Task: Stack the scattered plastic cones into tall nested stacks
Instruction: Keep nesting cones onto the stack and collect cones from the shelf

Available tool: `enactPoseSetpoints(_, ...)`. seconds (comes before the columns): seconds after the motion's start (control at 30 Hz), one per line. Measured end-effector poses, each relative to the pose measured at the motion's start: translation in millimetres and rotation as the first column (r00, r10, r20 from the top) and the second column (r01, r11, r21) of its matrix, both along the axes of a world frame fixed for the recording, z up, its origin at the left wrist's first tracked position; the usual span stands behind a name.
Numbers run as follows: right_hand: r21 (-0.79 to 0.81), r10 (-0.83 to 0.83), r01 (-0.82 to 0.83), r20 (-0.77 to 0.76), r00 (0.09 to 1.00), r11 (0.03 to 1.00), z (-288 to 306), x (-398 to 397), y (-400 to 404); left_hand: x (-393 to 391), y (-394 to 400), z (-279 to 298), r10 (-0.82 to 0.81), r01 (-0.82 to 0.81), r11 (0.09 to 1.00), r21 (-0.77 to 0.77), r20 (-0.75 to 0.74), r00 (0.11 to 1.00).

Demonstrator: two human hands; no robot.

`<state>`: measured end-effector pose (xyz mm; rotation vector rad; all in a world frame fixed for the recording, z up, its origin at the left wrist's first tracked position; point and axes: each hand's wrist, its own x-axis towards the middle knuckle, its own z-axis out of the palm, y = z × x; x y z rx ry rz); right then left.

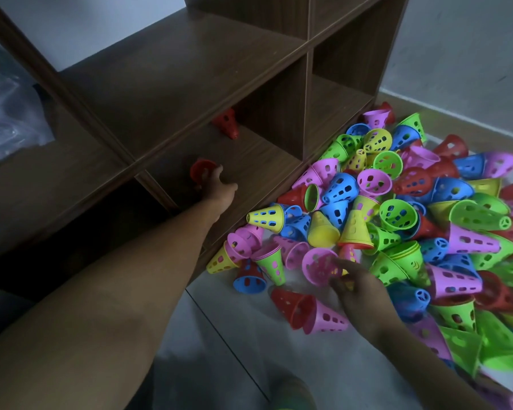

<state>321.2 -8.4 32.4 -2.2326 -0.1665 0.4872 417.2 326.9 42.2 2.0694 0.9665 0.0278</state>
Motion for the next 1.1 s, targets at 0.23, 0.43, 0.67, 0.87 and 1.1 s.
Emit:
enactPoseSetpoints(0.23,0.257,-0.129,0.172,-0.173,0.976,0.951,6.9,6.3,-10.2,13.0,2.2,3.5,-0.048,0.052,0.998,0.037,-0.104,0.993)
enactPoseSetpoints(0.43,0.396,-0.135,0.216,-0.222,0.966,0.892,5.0,8.0,-16.5,9.2,1.2,-3.9,-0.032,0.035,0.999,0.036,-0.094,0.995)
enactPoseSetpoints(0.67,0.505,-0.048,0.176,-0.256,0.965,0.845,24.7,7.7,-12.1,-5.6,-13.5,0.8,-0.069,0.059,0.991,0.12,0.081,0.994)
enactPoseSetpoints(0.87,0.57,0.044,0.055,-0.158,0.986,0.82,55.5,3.2,-9.6,-18.8,-36.1,18.1,-0.104,0.084,0.992,0.096,0.233,0.967)
enactPoseSetpoints(1.1,0.517,0.084,-0.015,-0.111,0.99,0.856,95.3,-17.7,-7.0,-48.4,-44.9,36.3,-0.142,0.141,0.99,0.024,0.295,0.945)
